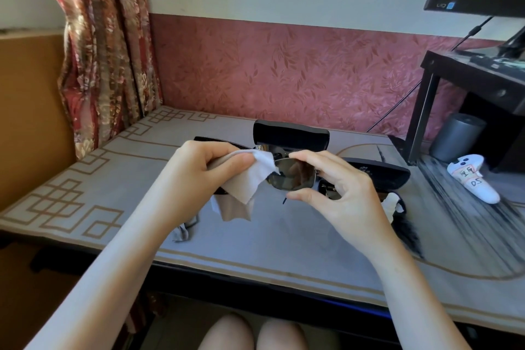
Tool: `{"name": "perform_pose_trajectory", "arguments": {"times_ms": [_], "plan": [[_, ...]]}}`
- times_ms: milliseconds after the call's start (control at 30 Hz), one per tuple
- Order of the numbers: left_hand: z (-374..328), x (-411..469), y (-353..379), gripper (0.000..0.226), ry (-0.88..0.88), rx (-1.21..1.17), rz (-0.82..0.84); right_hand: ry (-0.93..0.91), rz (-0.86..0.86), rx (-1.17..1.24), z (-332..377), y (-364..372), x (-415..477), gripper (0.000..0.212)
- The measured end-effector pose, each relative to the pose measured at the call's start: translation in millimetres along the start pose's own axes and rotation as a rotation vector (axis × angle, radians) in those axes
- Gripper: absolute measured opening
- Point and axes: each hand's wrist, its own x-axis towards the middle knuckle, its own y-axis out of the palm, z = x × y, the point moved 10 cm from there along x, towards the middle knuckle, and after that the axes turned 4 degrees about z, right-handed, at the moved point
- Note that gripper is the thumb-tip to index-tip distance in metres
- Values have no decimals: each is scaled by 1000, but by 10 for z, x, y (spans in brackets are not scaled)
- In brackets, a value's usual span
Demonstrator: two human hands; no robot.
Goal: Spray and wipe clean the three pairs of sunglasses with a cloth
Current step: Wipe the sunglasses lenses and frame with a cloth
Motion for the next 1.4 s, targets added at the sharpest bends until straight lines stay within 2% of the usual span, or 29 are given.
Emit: {"name": "perform_pose_trajectory", "arguments": {"times_ms": [133,333,467,733,967,1167,1233,1400], "plan": [[26,-31,69,7,-30,-44,133,24,1,6,-38,-8,-23,43],[14,-18,10,2,-18,-39,5,-4,1,-6,0,10,0,44],[22,9,-26,16,-8,-54,-66,-23,-2,-20,8,11,15,43],[155,9,-112,22,-76,-183,-27,16,-32,61,-70,-55,-15,41],[274,-8,-117,18,-102,-259,78,11,-37,101,-73,-69,-11,44],[281,-31,-110,34,-63,-299,241,16,-30,135,-70,-80,-16,42],[281,-33,-118,22,-63,-304,249,19,-22,139,-63,-73,-15,42],[225,-57,-122,33,-60,-320,260,18,-16,144,-48,-65,-18,42]]}}
